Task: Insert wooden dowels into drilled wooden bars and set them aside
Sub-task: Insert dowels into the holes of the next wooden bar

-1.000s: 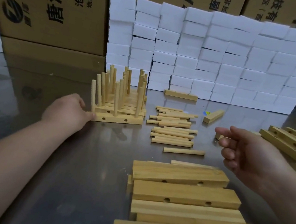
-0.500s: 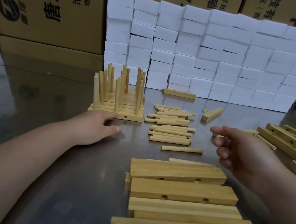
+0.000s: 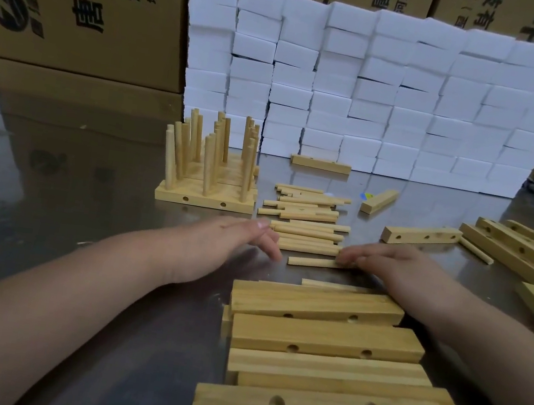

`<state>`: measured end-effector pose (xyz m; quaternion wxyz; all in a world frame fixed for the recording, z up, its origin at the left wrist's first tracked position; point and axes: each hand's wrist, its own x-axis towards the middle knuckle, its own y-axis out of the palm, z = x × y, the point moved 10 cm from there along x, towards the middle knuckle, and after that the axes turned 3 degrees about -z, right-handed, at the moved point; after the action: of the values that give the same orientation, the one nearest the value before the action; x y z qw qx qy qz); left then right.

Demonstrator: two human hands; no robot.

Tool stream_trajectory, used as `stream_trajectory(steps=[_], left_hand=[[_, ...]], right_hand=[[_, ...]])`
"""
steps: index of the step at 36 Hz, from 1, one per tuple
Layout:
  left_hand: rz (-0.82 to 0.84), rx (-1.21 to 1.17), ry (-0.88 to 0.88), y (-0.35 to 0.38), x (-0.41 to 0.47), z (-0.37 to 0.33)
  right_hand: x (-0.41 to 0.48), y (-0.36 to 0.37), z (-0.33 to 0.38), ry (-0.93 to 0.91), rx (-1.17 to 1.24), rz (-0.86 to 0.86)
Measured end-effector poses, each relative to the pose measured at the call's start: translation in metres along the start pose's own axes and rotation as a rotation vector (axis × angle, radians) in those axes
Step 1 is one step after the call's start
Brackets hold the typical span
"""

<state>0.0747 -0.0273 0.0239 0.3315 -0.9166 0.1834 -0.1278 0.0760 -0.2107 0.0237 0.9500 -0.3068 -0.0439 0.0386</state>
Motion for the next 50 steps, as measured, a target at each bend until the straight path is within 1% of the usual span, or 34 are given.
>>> stream_trajectory(steps=[3,6,8,10,12,13,17,20,25,31,33,35,38,40,42,44,46,50], left_hand=[[0.079,0.091,0.037,0.009,0.000,-0.012],[0.163,0.128,0.126,0.020,-0.013,-0.034],[0.241,0.188,0.137,0.031,-0.024,-0.042],[0.273,0.292,0.132,0.039,-0.025,-0.046],[0.253,0.369,0.110,0.041,-0.025,-0.047],[0.222,0.368,0.098,0.038,-0.024,-0.046],[0.101,0.235,0.079,0.026,-0.023,-0.047],[0.018,0.180,0.027,0.018,-0.022,-0.043],[0.078,0.272,0.026,0.021,-0.022,-0.044],[-0.041,0.269,0.012,0.012,-0.021,-0.044],[-0.098,0.233,0.005,0.006,-0.022,-0.042],[-0.179,0.154,0.010,-0.001,-0.021,-0.042],[-0.295,-0.102,0.013,-0.012,-0.019,-0.040],[-0.334,-0.251,-0.004,-0.016,-0.019,-0.036],[-0.354,-0.413,-0.038,-0.018,-0.017,-0.028],[-0.379,-0.563,-0.087,-0.021,-0.016,-0.019],[-0.409,-0.623,-0.135,-0.024,-0.016,-0.012],[-0.402,-0.656,-0.198,-0.025,-0.015,-0.001]], right_hand=[[0.000,0.001,0.001,0.003,0.010,0.023],[0.000,0.004,-0.001,0.025,-0.007,0.047],[0.001,0.004,-0.003,0.033,-0.025,0.046],[0.001,0.002,-0.004,0.039,-0.046,0.038],[0.001,0.001,-0.005,0.035,-0.062,0.038],[0.001,0.001,-0.004,0.030,-0.066,0.043],[0.000,0.002,-0.005,0.039,-0.090,0.055],[0.001,0.000,-0.004,0.031,-0.126,0.047],[0.004,0.000,-0.004,-0.024,-0.234,0.040],[0.006,-0.008,-0.005,-0.031,-0.268,-0.045],[0.007,-0.009,-0.005,-0.027,-0.262,-0.059],[0.007,-0.011,-0.003,-0.053,-0.306,-0.079],[0.008,-0.011,-0.003,-0.063,-0.344,-0.093],[0.009,-0.010,-0.004,-0.068,-0.336,-0.099],[0.009,-0.014,-0.002,-0.078,-0.295,-0.149],[0.007,-0.023,0.005,-0.099,-0.240,-0.236],[0.002,-0.032,0.013,-0.121,-0.178,-0.302],[-0.008,-0.031,0.032,-0.212,-0.135,-0.278]])
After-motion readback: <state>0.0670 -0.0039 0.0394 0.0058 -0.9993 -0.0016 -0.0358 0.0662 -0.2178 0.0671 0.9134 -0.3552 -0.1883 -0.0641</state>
